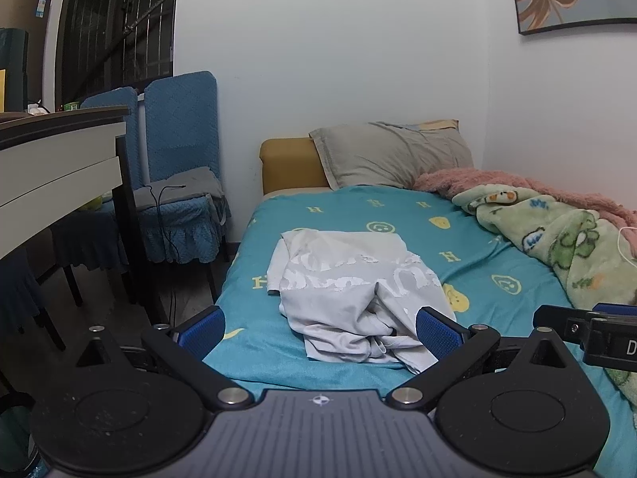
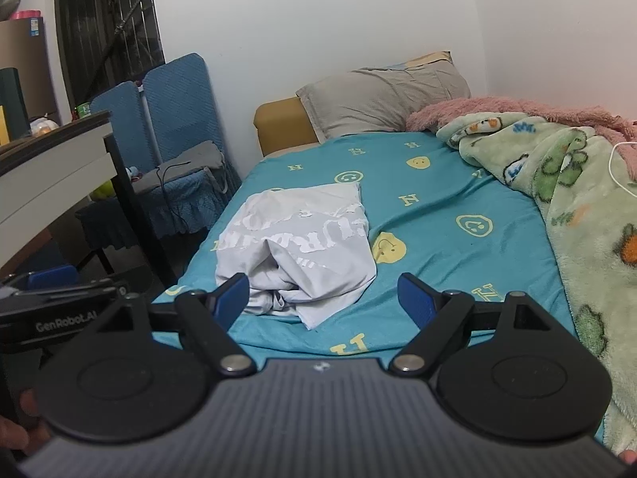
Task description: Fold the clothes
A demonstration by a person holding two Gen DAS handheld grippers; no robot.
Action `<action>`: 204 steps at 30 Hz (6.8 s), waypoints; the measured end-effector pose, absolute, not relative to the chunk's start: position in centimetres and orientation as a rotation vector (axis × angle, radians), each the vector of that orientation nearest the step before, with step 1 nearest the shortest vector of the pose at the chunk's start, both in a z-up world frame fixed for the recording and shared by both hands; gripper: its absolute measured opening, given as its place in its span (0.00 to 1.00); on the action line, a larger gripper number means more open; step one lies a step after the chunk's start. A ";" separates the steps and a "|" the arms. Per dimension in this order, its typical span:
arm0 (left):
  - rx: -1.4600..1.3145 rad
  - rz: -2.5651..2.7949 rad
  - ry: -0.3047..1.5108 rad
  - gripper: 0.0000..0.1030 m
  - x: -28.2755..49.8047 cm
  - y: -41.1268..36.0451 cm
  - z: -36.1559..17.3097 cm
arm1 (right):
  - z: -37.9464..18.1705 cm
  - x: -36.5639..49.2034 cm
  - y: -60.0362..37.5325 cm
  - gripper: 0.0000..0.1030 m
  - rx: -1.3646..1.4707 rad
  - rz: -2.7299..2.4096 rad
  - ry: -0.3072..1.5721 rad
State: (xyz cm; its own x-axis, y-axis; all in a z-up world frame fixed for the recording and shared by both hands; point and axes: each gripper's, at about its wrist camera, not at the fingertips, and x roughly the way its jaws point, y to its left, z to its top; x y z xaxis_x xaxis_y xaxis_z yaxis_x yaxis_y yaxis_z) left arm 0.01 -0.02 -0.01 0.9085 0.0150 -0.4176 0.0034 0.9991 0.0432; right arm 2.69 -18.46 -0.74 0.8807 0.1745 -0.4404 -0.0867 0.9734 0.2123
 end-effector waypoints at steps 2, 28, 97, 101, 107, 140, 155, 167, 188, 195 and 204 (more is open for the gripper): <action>0.051 0.011 0.434 1.00 0.1 -0.3 -0.1 | -0.7 2.6 -18.4 0.81 0.187 0.134 0.473; 0.039 -0.011 0.460 1.00 0.3 0.0 -0.3 | -0.7 2.5 -19.3 0.81 0.230 0.122 0.482; -0.125 -0.181 0.652 0.13 20.5 0.1 -13.2 | -5.7 13.5 -23.4 0.81 0.395 0.088 0.635; -0.208 -0.185 0.560 0.05 19.2 2.1 -10.6 | -6.8 14.4 -21.3 0.81 0.328 0.106 0.624; -0.269 -0.260 0.417 0.03 14.0 4.5 -5.2 | -8.3 14.7 -19.7 0.81 0.267 0.101 0.634; -0.409 -0.304 0.250 0.02 9.0 9.3 0.4 | -7.7 17.6 -17.1 0.06 0.232 0.163 0.472; -0.352 -0.432 0.109 0.02 -0.3 9.0 6.3 | 3.8 5.0 -23.7 0.06 0.172 0.290 0.460; -0.131 -0.363 0.548 0.02 15.0 4.3 -2.7 | -4.4 14.6 -24.4 0.08 0.341 0.236 0.835; 0.299 -0.466 0.472 0.51 14.4 -2.3 -6.7 | -7.9 14.3 -27.3 0.77 0.590 0.081 0.862; 0.642 -0.488 0.528 0.48 15.8 -5.6 -13.2 | -8.6 14.0 -27.8 0.77 0.598 0.047 0.874; 0.493 -0.394 0.493 0.05 18.3 -4.1 -12.8 | -9.3 14.6 -27.5 0.77 0.585 0.031 0.869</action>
